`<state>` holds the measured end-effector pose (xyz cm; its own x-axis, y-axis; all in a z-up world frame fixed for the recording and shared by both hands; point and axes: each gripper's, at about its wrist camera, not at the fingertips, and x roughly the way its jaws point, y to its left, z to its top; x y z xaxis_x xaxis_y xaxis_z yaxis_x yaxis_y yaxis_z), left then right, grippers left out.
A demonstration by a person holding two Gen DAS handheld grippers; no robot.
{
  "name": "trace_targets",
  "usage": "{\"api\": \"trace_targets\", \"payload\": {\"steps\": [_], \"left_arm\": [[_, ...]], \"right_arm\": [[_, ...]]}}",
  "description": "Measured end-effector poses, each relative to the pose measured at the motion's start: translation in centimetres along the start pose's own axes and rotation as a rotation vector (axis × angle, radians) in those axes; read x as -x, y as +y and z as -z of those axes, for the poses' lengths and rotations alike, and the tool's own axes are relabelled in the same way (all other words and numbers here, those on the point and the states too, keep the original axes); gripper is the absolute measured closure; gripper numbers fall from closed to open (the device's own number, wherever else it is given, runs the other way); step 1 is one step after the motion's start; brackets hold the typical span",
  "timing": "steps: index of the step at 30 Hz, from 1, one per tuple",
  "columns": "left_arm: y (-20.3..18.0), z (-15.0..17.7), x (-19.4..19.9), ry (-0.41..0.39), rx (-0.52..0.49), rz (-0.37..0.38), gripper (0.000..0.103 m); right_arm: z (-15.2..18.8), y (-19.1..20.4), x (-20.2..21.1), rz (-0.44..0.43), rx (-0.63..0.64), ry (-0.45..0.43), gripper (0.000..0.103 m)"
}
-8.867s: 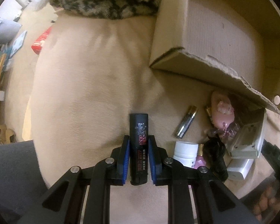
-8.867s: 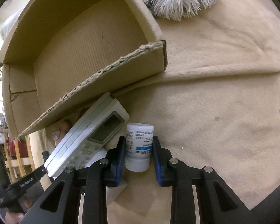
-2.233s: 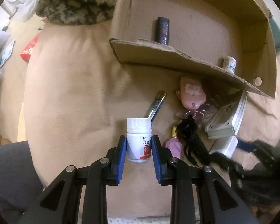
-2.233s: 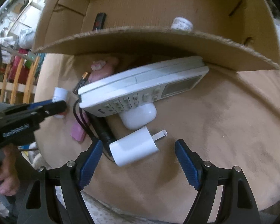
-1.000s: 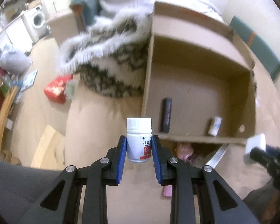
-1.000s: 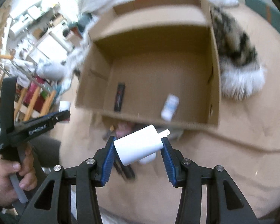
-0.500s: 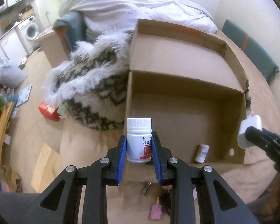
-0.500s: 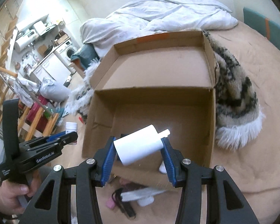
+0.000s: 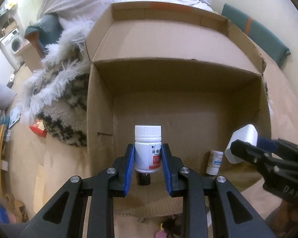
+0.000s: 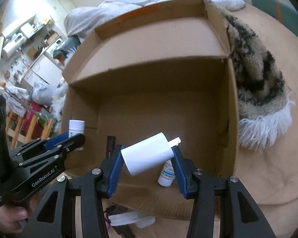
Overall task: Organize rigid objects
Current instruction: 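Carry both items into the box and open both tools to drop them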
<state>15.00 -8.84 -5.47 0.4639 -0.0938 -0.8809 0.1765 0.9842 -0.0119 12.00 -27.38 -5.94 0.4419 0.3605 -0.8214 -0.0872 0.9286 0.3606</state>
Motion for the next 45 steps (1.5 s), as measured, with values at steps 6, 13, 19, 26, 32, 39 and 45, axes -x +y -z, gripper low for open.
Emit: {"api": "trace_targets", "payload": {"steps": [6,13,19,26,32,39,45], "left_arm": [[0.2,0.0,-1.3,0.004,-0.003,0.000,0.079],[0.6,0.5,-2.5,0.024,0.012,0.011,0.079],[0.7,0.9,-3.1,0.042,0.028,0.028,0.079],[0.8,0.8,-3.9,0.055,0.025,0.035,0.079],[0.4,0.9,-4.3,0.062,0.025,0.025,0.079],[0.1,1.2,-4.3,0.060,0.029,0.007,0.079],[-0.1,1.1,-3.5,0.049,0.015,0.006,0.066]], "right_arm": [[-0.3,0.5,-1.8,0.016,0.013,0.040,0.053],[-0.2,-0.2,-3.4,0.036,-0.008,0.086,0.053],[-0.1,-0.8,-4.4,0.058,-0.027,0.116,0.052],[0.3,-0.9,-5.4,0.070,-0.030,0.143,0.052],[0.3,-0.9,-5.8,0.069,-0.030,0.145,0.052],[0.2,-1.2,-5.5,0.060,-0.042,0.139,0.052],[-0.3,-1.3,-4.2,0.022,-0.061,0.083,0.037]]}}
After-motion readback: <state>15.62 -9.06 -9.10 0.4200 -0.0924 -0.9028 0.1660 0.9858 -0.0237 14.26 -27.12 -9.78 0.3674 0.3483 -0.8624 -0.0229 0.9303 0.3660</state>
